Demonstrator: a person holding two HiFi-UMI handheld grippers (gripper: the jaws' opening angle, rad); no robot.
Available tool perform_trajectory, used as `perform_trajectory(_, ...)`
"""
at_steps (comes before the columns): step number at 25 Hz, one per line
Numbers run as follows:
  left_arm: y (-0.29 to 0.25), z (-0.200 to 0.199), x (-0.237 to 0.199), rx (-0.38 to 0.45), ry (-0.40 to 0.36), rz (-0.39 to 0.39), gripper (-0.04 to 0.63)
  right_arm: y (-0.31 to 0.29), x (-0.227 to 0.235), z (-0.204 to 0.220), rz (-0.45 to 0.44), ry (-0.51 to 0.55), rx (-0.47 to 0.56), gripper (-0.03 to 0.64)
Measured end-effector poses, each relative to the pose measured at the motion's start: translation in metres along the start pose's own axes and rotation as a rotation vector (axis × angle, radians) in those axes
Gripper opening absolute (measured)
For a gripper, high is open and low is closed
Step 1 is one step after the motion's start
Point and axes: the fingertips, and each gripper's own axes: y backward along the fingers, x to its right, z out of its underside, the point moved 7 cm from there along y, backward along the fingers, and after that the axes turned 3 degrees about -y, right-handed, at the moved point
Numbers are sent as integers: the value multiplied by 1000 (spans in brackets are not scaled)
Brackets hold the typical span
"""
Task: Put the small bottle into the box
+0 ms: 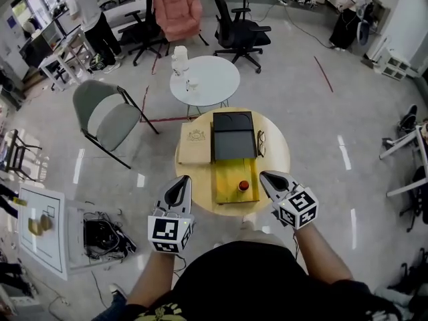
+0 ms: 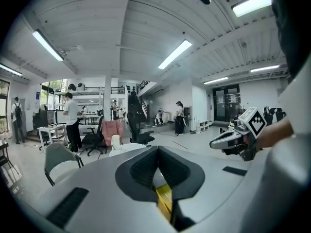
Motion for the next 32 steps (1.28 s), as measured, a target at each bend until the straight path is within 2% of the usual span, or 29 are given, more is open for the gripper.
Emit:
perform_trajectory(13, 13, 4, 4, 8, -8, 24, 15, 40, -27, -53, 38, 33, 115, 14)
perform_trajectory(32, 51, 17, 9, 17, -5, 62, 15, 65, -67, -42, 66, -1, 130, 12)
